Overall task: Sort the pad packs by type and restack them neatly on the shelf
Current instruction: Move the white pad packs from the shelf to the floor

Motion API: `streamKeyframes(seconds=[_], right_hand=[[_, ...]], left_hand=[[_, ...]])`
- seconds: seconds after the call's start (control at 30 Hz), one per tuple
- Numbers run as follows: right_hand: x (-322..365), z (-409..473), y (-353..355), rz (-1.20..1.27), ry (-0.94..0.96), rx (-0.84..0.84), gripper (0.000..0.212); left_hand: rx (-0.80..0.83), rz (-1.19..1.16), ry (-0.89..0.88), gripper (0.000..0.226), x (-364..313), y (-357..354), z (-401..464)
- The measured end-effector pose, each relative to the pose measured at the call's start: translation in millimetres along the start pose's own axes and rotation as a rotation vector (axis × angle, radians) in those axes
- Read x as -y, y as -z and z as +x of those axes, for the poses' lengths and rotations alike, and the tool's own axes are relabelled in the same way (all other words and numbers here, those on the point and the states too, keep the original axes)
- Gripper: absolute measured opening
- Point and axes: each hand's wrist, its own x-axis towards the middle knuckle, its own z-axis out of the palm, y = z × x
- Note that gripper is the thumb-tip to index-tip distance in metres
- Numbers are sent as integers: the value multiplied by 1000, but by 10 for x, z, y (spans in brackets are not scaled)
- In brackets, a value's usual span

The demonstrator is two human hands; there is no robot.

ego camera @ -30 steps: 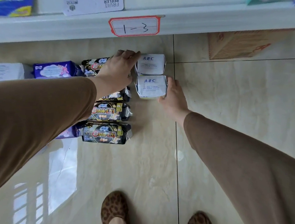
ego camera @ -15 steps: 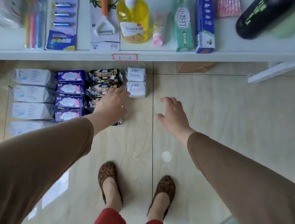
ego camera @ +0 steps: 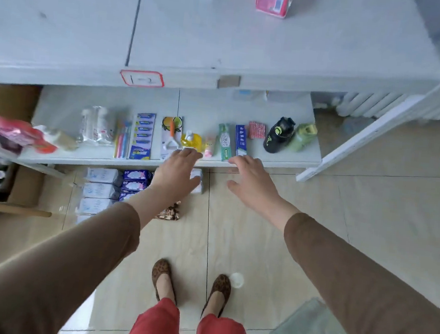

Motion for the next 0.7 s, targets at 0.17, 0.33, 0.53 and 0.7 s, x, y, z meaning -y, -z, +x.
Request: streamKeyframes(seconds=[0.17,0.33,0.53,0.7], right_hand=[[392,2,969,50,80,-115,47],[651,391,1626,44,134,-207,45],[844,1195,2085,30,136,-234,47],[850,1823,2267,91,86,-234,52]], left_hand=[[-151,-11,-71,56,-333,963,13],[-270,-27,-83,56,-381,1651,375],[-310,-80,-55,54,-169,2101,1042],[-279,-115,-21,54,7,2330,1553]])
